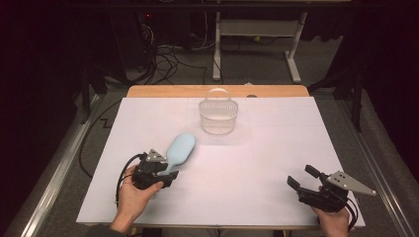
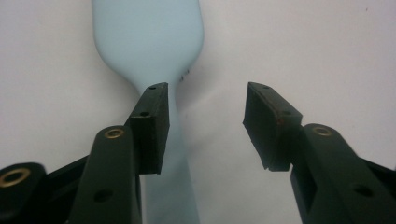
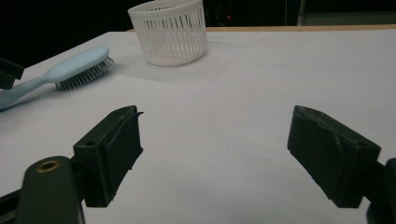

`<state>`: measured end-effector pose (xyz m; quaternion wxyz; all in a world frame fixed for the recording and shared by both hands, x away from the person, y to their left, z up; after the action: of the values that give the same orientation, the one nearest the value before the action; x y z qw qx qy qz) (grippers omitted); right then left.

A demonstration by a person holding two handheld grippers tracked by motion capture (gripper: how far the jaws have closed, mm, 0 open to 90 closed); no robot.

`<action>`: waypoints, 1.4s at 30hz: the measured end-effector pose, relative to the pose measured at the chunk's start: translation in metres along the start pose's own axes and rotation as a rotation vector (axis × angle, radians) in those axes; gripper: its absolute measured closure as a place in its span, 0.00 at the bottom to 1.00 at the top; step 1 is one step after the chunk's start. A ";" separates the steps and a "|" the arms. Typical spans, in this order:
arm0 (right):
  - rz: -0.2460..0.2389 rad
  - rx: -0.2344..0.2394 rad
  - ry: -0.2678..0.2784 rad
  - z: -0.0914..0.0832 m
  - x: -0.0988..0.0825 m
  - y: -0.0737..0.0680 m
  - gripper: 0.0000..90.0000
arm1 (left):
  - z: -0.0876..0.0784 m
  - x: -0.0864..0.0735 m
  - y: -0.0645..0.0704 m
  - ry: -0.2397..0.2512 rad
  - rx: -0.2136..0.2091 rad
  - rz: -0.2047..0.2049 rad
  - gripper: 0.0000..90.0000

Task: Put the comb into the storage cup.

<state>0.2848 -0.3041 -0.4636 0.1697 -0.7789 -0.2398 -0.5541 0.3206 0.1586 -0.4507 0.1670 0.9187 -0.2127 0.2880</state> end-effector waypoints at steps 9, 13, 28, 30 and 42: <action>-0.003 0.003 -0.009 0.001 0.000 -0.001 0.20 | 0.008 0.004 -0.013 -0.019 0.066 -0.058 0.36; -0.006 0.006 -0.012 0.001 0.000 -0.001 0.20 | 0.015 0.005 -0.018 -0.044 0.100 -0.077 0.25; -0.014 0.009 -0.012 0.001 0.000 -0.001 0.20 | 0.038 0.009 -0.018 -0.094 0.168 -0.077 0.17; -0.017 0.008 -0.013 0.001 0.000 -0.002 0.20 | 0.041 0.009 -0.017 -0.100 0.177 -0.073 0.17; -0.016 0.007 -0.010 0.001 0.000 -0.002 0.20 | 0.050 0.012 -0.017 -0.136 0.140 -0.118 0.25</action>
<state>0.2845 -0.3020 -0.4643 0.1667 -0.7792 -0.2488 -0.5506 0.3608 0.1478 -0.4856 0.1042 0.9563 -0.1486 0.2291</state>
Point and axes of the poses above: each handheld gripper's, and its own axes: z roughly forward along the jaws, x roughly out of its top, y roughly to its right, the point moved 3 cm from there along z, roughly forward along the jaws, and after that the axes turned 9 degrees about -z, right-handed, at the moved point
